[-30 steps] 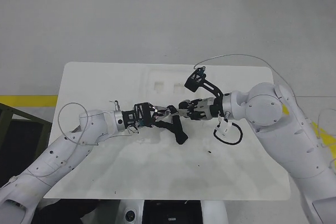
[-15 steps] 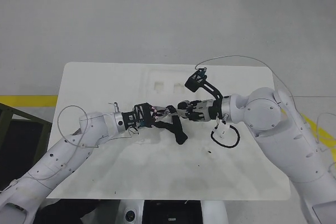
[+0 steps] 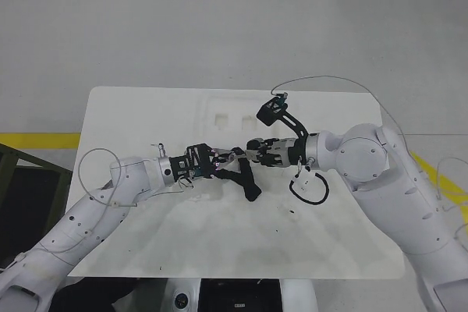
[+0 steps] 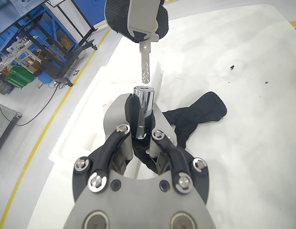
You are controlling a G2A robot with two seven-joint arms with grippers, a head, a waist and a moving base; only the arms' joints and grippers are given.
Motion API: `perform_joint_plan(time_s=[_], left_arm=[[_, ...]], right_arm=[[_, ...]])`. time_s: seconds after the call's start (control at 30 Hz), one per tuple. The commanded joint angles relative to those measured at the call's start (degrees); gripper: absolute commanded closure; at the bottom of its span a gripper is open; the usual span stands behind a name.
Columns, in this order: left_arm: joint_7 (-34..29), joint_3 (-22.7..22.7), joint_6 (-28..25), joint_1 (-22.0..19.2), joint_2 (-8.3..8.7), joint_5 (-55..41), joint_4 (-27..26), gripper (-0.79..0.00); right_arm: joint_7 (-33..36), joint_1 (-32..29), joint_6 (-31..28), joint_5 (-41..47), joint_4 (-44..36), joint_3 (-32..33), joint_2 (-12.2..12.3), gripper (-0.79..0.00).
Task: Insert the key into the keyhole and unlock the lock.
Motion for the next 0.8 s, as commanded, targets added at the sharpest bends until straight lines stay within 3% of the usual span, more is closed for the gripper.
perform_joint_plan(time_s=[0.0, 0.77], left_arm=[[0.01, 0.01, 0.01, -0.01, 0.01, -0.01, 0.00, 0.000], [0.01, 0.01, 0.01, -0.01, 0.01, -0.01, 0.00, 0.000]], right_arm=[[-0.09, 0.03, 0.14, -0.04, -0.01, -0.04, -0.02, 0.000], [0.10, 1.13, 1.51, -1.29, -0.14, -1.62, -0.53, 0.000]])
